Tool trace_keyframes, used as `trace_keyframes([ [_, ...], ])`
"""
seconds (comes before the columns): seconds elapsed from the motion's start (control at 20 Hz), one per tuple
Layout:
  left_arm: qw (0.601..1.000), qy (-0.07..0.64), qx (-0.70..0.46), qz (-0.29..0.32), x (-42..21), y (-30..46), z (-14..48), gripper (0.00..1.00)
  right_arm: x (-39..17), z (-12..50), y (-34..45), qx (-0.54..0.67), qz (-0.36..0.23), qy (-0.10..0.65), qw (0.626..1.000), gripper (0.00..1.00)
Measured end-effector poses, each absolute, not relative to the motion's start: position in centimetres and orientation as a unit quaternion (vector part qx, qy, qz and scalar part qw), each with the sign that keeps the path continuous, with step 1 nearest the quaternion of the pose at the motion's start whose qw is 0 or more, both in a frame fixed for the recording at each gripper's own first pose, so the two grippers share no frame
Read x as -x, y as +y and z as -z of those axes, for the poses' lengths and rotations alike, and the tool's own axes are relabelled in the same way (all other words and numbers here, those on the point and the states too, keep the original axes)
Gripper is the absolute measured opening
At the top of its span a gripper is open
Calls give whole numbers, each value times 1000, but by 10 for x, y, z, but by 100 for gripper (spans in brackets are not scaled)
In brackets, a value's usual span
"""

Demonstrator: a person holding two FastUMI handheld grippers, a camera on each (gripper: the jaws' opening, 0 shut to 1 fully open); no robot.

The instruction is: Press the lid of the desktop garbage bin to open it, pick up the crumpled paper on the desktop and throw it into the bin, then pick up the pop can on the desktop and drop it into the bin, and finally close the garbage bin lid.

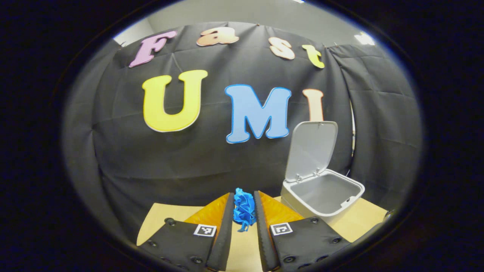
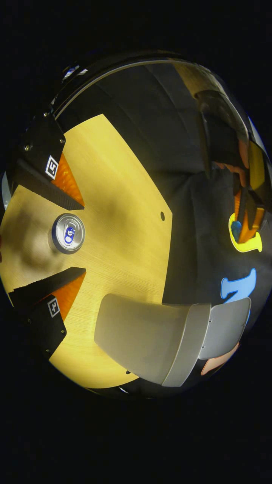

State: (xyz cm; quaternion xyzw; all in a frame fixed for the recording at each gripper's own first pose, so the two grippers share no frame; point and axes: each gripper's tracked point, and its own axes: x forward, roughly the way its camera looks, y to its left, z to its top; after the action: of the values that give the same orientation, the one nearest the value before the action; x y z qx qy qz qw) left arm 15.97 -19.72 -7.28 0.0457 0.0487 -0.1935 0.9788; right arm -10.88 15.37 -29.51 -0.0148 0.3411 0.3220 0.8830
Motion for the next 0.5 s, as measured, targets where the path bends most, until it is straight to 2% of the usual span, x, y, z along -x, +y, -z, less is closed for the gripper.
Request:
trace_keyframes([
  [0.1, 973, 45, -51, 219, -163, -222, 68, 37, 110, 300, 153, 13, -321, 349, 880, 97],
  [0.15, 971, 44, -52, 229, -164, -233, 66, 40, 110, 302, 153, 9, -323, 353, 878, 97],
  [0.4, 952, 42, -68, 295, -170, -291, 69, 40, 113, 312, 155, -10, -333, 367, 868, 97],
  [0.45, 946, 44, -69, 312, -169, -304, 71, 35, 113, 313, 157, -13, -337, 370, 866, 97],
  [0.5, 941, 46, -69, 329, -168, -313, 73, 41, 114, 314, 158, -13, -339, 372, 864, 97],
])
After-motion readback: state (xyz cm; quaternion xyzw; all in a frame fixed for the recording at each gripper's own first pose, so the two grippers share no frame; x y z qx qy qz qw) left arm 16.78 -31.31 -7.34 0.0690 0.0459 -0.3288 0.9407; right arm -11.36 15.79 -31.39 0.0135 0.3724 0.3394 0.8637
